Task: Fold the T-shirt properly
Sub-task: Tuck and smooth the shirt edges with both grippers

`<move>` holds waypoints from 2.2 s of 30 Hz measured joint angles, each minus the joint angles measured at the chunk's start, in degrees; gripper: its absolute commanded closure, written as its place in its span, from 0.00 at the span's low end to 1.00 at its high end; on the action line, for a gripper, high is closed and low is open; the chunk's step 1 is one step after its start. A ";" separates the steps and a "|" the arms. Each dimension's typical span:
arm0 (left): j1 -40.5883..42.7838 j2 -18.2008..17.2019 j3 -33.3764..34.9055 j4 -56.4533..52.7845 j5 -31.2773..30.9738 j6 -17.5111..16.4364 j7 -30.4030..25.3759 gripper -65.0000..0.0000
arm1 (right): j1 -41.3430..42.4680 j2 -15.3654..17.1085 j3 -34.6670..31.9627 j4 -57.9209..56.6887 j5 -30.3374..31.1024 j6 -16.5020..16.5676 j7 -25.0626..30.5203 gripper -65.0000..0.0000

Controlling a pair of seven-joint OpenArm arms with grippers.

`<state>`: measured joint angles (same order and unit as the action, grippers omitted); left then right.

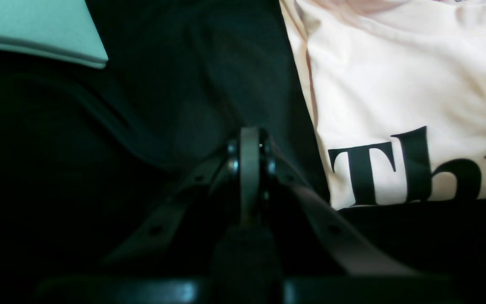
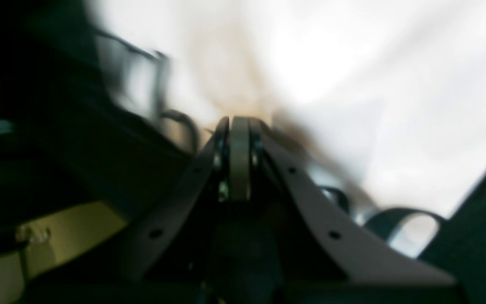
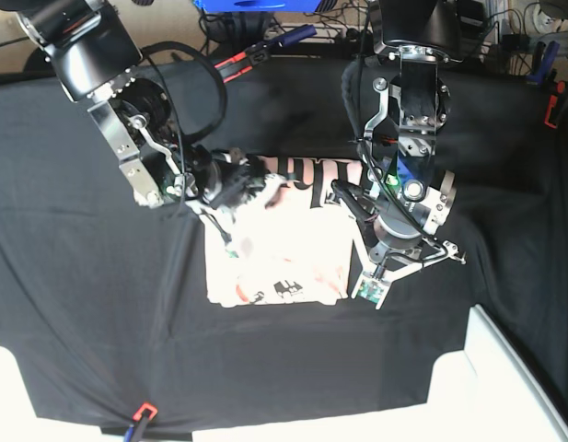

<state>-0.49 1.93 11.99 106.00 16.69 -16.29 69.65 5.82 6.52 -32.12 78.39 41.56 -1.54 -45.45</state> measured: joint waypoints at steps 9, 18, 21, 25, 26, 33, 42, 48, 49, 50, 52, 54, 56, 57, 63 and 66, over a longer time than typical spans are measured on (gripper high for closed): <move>-1.01 -0.02 0.00 2.32 0.00 0.00 0.02 1.00 | 1.57 -3.89 -0.02 -3.26 0.20 0.85 -1.07 1.00; -1.05 -0.04 0.02 2.38 -0.20 -0.02 0.17 1.00 | 6.47 -4.98 -7.52 -16.59 0.15 4.92 5.55 1.00; -1.07 -0.04 0.00 2.38 -0.02 0.00 0.20 1.00 | 5.86 -5.51 -7.72 -12.59 0.11 2.75 1.16 1.00; -1.05 -0.20 0.00 2.38 0.00 0.00 0.17 1.00 | 6.38 -5.97 -7.89 -6.73 0.35 -0.68 0.11 1.00; -1.03 -0.26 0.00 2.38 0.02 0.00 0.20 1.00 | 6.84 -6.05 -7.87 -6.56 0.48 -0.63 0.15 1.00; -1.11 -0.22 0.02 2.27 -0.02 0.00 0.17 1.00 | 9.03 -7.96 -8.07 -19.80 0.37 -0.20 3.37 1.00; -1.07 -0.20 0.00 2.27 -0.09 0.00 0.17 1.00 | 10.45 -7.96 -10.40 -16.98 0.00 -1.33 -1.29 1.00; -1.22 0.11 0.11 2.34 -0.39 -0.13 -0.37 1.00 | 11.39 -6.38 2.23 -8.41 0.11 -1.07 -5.57 1.00; -1.16 0.07 0.02 2.34 -0.22 -0.13 -0.13 1.00 | 11.47 -5.81 3.91 -8.41 -0.02 -1.09 -5.84 1.00; -1.07 0.07 0.00 2.34 0.00 -0.11 0.00 1.00 | 11.30 -5.03 5.27 -8.44 0.33 -0.87 -6.23 1.00; -1.20 0.04 0.00 2.34 -0.04 -0.11 -0.02 1.00 | 11.13 -3.04 7.41 -8.44 -0.20 -1.07 -6.67 1.00; -2.12 -0.02 0.00 2.34 -0.02 -0.11 0.42 1.00 | 11.56 -1.14 8.48 -8.41 0.09 -0.90 -6.97 1.00; -3.89 0.61 0.00 2.34 -0.17 -0.13 0.44 1.00 | 12.33 0.74 8.63 -8.41 0.11 -0.90 -6.56 1.00; -5.01 1.27 -0.02 2.23 0.02 -0.02 0.42 1.00 | 12.81 1.49 8.63 -8.41 0.02 -0.94 -6.69 1.00; -11.32 5.35 0.44 -8.07 -0.04 -0.15 -0.07 1.00 | 13.25 2.19 8.57 -8.50 0.37 -0.87 -6.82 1.00; -12.74 6.23 0.44 -12.92 -0.17 -0.15 -0.07 1.00 | 13.55 2.36 8.52 -8.50 0.46 -0.87 -6.86 1.00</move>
<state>-13.23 8.16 12.43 93.08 16.51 -16.45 69.58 19.38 8.88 -23.59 69.89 42.02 -2.42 -52.31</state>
